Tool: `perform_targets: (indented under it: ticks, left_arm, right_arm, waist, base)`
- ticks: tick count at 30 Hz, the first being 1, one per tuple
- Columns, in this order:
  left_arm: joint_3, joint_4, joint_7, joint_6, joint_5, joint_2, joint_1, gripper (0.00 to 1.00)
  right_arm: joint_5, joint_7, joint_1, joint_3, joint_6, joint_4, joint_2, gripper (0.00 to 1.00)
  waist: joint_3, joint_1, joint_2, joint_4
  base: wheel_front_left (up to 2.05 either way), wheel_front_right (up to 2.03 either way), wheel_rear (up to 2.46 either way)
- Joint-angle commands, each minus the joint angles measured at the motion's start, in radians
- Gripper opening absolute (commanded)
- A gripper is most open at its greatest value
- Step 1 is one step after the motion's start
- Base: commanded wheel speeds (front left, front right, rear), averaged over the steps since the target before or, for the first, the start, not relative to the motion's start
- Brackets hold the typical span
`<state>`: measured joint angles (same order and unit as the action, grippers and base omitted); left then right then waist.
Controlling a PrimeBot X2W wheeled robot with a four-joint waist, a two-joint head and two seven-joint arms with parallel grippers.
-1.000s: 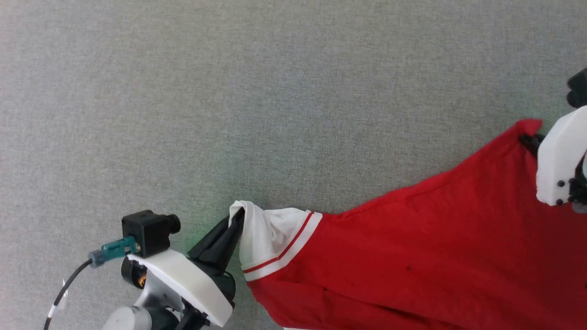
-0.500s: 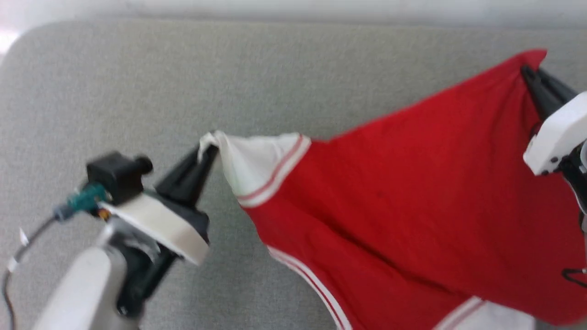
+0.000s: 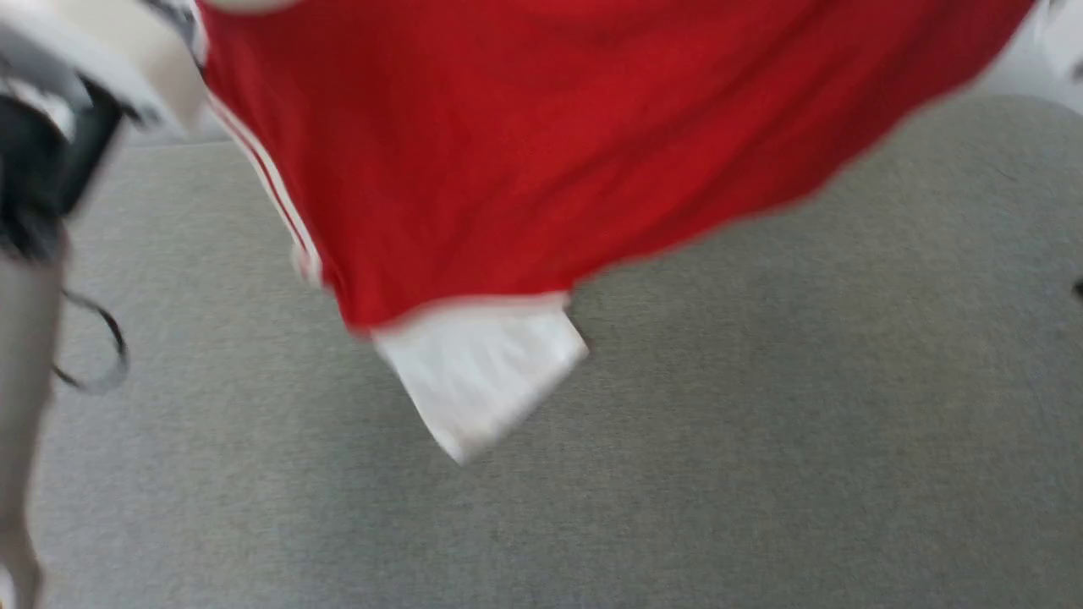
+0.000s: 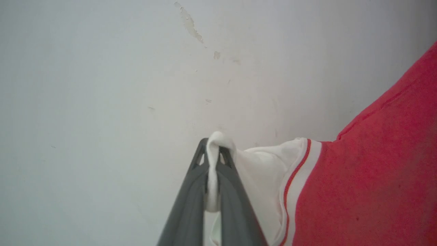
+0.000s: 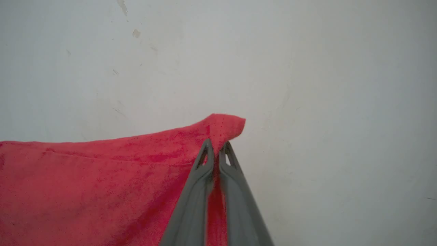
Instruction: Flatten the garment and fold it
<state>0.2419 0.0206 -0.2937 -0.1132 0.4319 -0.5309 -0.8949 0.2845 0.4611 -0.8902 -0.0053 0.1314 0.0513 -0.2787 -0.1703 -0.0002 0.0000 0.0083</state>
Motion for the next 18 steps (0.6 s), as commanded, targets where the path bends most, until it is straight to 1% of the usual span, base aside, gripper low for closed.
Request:
perform_targets:
  ticks: [1, 3, 9, 15, 18]
  left_arm:
    - [0.019, -0.029, -0.015, -0.006, -0.022, -0.014, -0.062, 0.00]
    - [0.039, -0.078, -0.032, -0.009, -0.042, -0.024, -0.165, 0.00]
    - [0.042, -0.207, -0.034, -0.009, -0.078, -0.013, -0.439, 0.00]
    - [0.046, -0.299, 0.035, -0.009, -0.120, -0.002, -0.641, 0.00]
    - [0.051, -0.346, 0.084, -0.009, -0.138, -0.004, -0.701, 0.00]
  right_arm:
    - [-0.012, 0.003, -0.052, 0.007, -0.001, 0.024, 0.012, 0.00]
    - [-0.032, 0.003, -0.132, 0.014, -0.001, 0.067, 0.022, 0.00]
    - [-0.108, -0.008, -0.345, 0.025, -0.001, 0.199, 0.055, 0.00]
    - [-0.189, -0.054, -0.501, 0.014, -0.001, 0.296, 0.075, 0.00]
    - [-0.221, -0.093, -0.559, -0.002, -0.001, 0.347, 0.089, 0.00]
  waist:
    - [-0.035, 0.0002, 0.0000, -0.042]
    - [-0.065, 0.0002, 0.0000, -0.053]
    - [-0.195, 0.0002, 0.0000, -0.085]
    - [-0.344, 0.0002, 0.0000, -0.096]
    - [-0.389, 0.0002, 0.0000, -0.102]
  base:
    - [0.00, 0.00, 0.00]
    - [0.00, 0.00, 0.00]
    - [0.00, 0.00, 0.00]
    - [0.00, 0.00, 0.00]
    - [0.00, 0.00, 0.00]
